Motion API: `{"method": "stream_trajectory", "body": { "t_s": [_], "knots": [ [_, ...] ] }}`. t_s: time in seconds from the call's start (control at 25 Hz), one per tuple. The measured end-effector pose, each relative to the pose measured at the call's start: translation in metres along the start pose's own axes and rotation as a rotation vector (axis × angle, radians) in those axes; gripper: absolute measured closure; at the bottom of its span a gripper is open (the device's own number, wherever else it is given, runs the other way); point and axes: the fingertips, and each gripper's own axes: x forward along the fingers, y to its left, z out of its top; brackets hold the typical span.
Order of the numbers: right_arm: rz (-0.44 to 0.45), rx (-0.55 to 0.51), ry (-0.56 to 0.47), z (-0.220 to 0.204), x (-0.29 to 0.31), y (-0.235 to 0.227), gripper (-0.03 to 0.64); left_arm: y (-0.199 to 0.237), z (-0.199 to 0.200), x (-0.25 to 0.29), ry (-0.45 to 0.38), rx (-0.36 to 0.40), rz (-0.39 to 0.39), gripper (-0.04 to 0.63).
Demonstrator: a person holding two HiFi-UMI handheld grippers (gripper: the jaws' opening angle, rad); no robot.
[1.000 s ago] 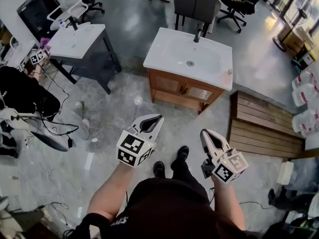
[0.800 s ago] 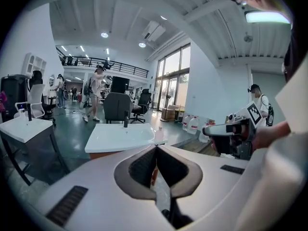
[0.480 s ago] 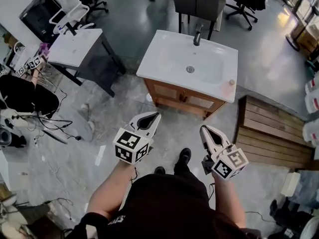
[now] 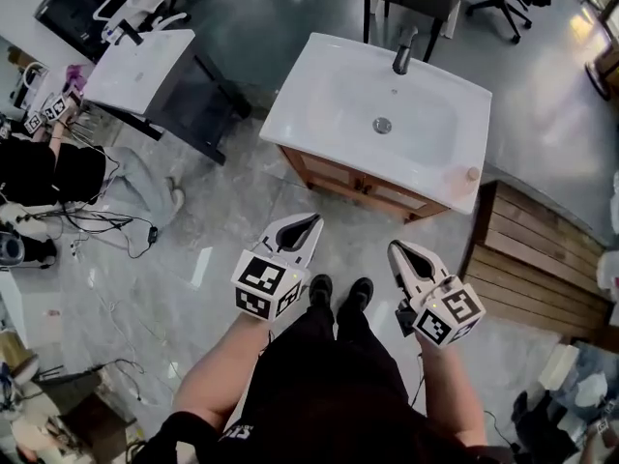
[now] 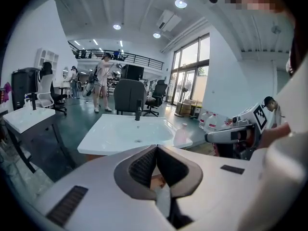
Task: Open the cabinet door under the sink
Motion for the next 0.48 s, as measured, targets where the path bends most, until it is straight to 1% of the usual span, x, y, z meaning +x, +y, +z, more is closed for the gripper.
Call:
{"method": "stream_trajectory", "body": {
  "t_s": [0.24,0.36,0.48],
  "knots": [
    [-0.019,0.045,0.073,-0.031,0.047,-0.029,0.603,0.029,-0.038,0.046,0.041,-0.045,-0.025,0.578],
    [-0.024,0.049,0.063,-0.041,0.070,-0.041,0.603,0.042,-0.053,0.071,0.054,-0.033,-0.037,0.578],
    [-0.028,0.054,0.062,-0.059,0.089,-0.052,0.603,0.050,-0.068,0.087,0.061,-0.021,-0.040,0.578]
  ]
}}
